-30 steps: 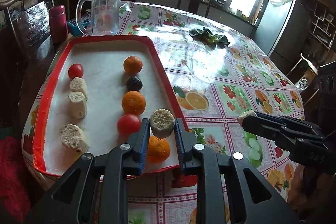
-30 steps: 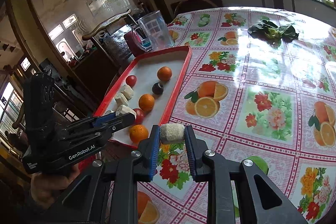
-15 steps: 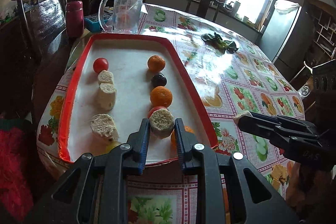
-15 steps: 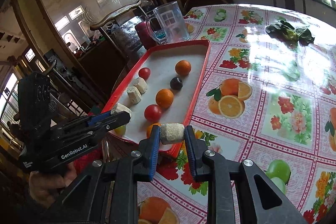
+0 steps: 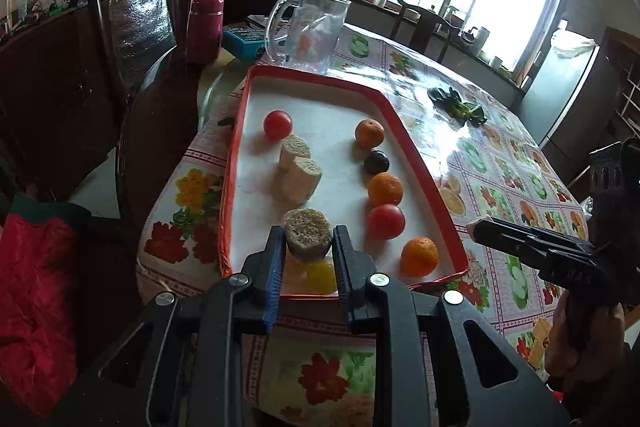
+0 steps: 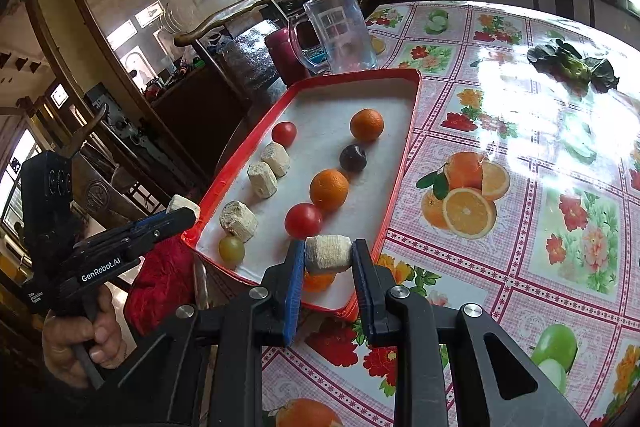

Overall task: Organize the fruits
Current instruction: 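Carry the tan cake in the left tool while the right tool carries the white cylinder to the tray, then lower the tan cake into the tray and open the left tool while the right tool releases the cylinder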

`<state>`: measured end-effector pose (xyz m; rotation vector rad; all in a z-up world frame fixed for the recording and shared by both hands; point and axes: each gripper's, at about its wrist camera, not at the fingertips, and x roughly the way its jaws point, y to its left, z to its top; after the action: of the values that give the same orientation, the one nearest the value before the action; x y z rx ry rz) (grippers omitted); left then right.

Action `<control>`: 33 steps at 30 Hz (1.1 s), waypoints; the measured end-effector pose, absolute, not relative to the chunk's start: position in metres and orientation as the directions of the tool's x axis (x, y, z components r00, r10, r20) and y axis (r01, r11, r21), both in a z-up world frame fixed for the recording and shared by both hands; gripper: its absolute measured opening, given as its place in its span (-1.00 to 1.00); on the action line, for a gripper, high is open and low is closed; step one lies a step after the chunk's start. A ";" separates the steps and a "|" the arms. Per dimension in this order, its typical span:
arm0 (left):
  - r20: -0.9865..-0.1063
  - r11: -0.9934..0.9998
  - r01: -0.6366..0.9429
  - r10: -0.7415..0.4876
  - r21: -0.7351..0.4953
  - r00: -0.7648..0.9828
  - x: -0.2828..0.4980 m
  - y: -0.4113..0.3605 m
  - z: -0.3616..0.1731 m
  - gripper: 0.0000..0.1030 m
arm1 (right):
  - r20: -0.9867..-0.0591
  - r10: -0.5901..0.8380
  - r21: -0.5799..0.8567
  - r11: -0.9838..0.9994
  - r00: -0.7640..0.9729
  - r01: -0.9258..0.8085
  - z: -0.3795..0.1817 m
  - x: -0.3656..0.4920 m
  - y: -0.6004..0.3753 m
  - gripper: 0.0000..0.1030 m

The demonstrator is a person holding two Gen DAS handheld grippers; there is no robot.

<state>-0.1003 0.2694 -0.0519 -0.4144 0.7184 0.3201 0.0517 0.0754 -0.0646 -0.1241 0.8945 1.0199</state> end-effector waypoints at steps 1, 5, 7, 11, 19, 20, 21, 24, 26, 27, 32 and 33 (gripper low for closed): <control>-0.689 0.870 -0.422 0.143 -0.254 0.710 -0.101 0.271 -0.052 -0.59 | -0.696 0.685 0.301 0.549 0.214 -0.780 -0.064 0.053 0.076 -0.54; -0.692 0.870 -0.424 0.144 -0.252 0.707 -0.098 0.274 -0.054 -0.59 | -0.701 0.679 0.294 0.552 0.217 -0.780 -0.065 0.056 0.082 -0.54; -0.694 0.872 -0.422 0.144 -0.247 0.705 -0.095 0.274 -0.055 -0.59 | -0.705 0.675 0.289 0.555 0.218 -0.780 -0.066 0.058 0.086 -0.54; -0.698 0.874 -0.421 0.144 -0.242 0.701 -0.087 0.278 -0.057 -0.59 | -0.714 0.664 0.280 0.559 0.220 -0.780 -0.069 0.063 0.096 -0.54; -0.708 0.867 -0.437 0.153 -0.239 0.689 -0.070 0.296 -0.061 -0.59 | -0.739 0.634 0.241 0.565 0.228 -0.789 -0.078 0.072 0.117 -0.54; -0.710 0.866 -0.440 0.153 -0.239 0.687 -0.069 0.298 -0.062 -0.59 | -0.744 0.629 0.238 0.565 0.226 -0.790 -0.080 0.073 0.119 -0.54; -0.712 0.865 -0.441 0.152 -0.240 0.685 -0.067 0.300 -0.063 -0.59 | -0.747 0.626 0.237 0.564 0.223 -0.791 -0.082 0.074 0.122 -0.54; -0.716 0.864 -0.442 0.149 -0.241 0.683 -0.064 0.303 -0.066 -0.59 | -0.754 0.618 0.229 0.566 0.222 -0.792 -0.086 0.077 0.127 -0.53; -0.720 0.865 -0.440 0.146 -0.239 0.678 -0.062 0.303 -0.068 -0.59 | -0.760 0.613 0.228 0.562 0.215 -0.795 -0.089 0.079 0.129 -0.54; -0.723 0.866 -0.440 0.145 -0.237 0.676 -0.061 0.304 -0.069 -0.59 | -0.763 0.611 0.227 0.560 0.212 -0.797 -0.090 0.079 0.130 -0.53; -0.741 0.861 -0.453 0.147 -0.230 0.655 -0.056 0.307 -0.077 -0.59 | -0.766 0.609 0.228 0.555 0.205 -0.800 -0.093 0.080 0.132 -0.52; -0.743 0.861 -0.454 0.146 -0.230 0.653 -0.056 0.308 -0.079 -0.59 | -0.765 0.610 0.227 0.556 0.207 -0.800 -0.093 0.078 0.132 -0.50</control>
<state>-0.0557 0.3078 -0.0787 -0.4208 0.7913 0.3515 0.0784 0.1320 -0.0933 -0.2390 0.9375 0.9944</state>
